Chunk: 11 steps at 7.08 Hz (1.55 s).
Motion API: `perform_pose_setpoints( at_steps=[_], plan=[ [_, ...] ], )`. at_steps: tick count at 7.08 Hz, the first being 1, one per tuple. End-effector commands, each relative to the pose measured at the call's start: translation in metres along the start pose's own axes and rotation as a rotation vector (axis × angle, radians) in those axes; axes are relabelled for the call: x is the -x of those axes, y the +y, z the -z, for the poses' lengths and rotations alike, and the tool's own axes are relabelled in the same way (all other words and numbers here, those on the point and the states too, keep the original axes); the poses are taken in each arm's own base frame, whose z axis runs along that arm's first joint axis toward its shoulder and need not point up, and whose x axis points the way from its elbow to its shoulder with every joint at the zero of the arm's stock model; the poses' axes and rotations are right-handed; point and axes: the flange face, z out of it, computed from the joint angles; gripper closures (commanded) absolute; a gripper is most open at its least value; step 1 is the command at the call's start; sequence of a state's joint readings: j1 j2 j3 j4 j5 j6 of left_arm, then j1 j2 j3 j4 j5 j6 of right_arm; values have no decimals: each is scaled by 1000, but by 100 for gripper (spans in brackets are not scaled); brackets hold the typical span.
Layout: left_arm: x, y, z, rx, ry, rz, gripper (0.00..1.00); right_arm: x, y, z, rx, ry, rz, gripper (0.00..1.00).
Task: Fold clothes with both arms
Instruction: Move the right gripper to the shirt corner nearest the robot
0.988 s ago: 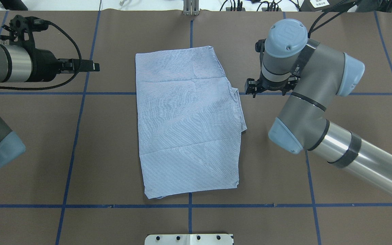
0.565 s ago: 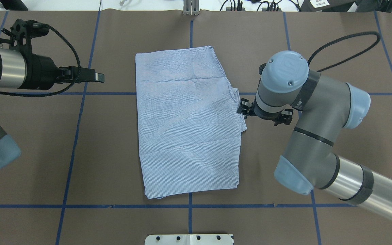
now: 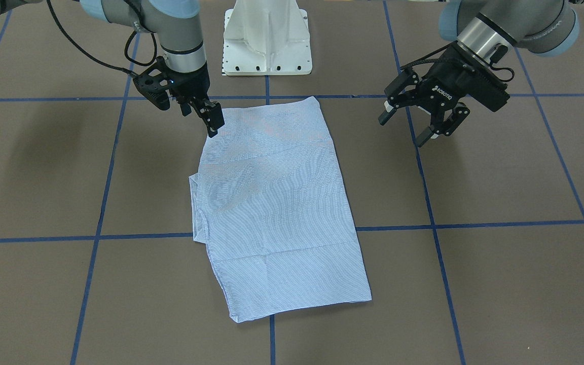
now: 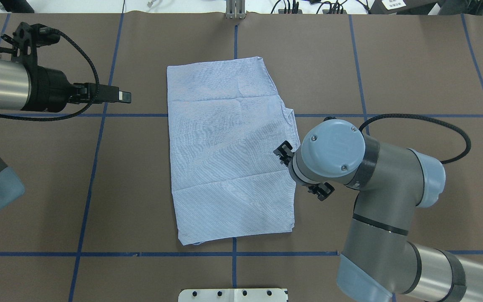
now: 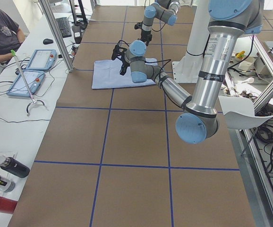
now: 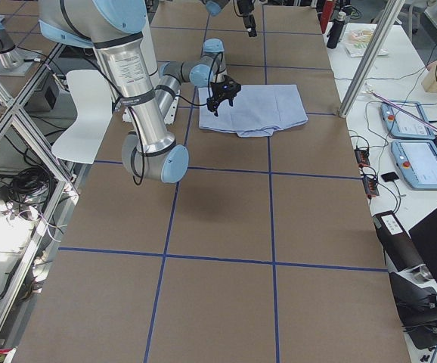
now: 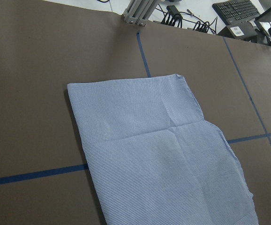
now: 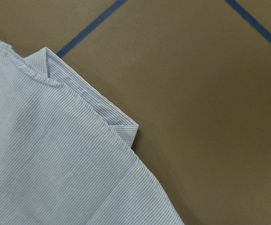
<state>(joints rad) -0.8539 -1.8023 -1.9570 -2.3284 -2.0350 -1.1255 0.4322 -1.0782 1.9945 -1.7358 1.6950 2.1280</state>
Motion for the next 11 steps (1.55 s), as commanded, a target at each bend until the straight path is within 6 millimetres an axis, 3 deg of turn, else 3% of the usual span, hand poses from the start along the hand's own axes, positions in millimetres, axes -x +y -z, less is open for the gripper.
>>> perform_pose_setpoints(
  at_steps=[1, 2, 5, 11],
  plan=[
    [-5, 0, 4, -12, 10, -10, 0, -27, 22, -26, -18, -62, -135, 0],
    [-6, 0, 5, -12, 11, -11, 0, -33, 22, -34, -22, -108, -136, 0],
    [-9, 0, 8, -15, 16, -13, 0, -53, 46, -75, -40, -34, -81, 1],
    [-8, 0, 9, -15, 15, -12, 0, -72, 69, -96, -34, 13, -48, 18]
  ],
)
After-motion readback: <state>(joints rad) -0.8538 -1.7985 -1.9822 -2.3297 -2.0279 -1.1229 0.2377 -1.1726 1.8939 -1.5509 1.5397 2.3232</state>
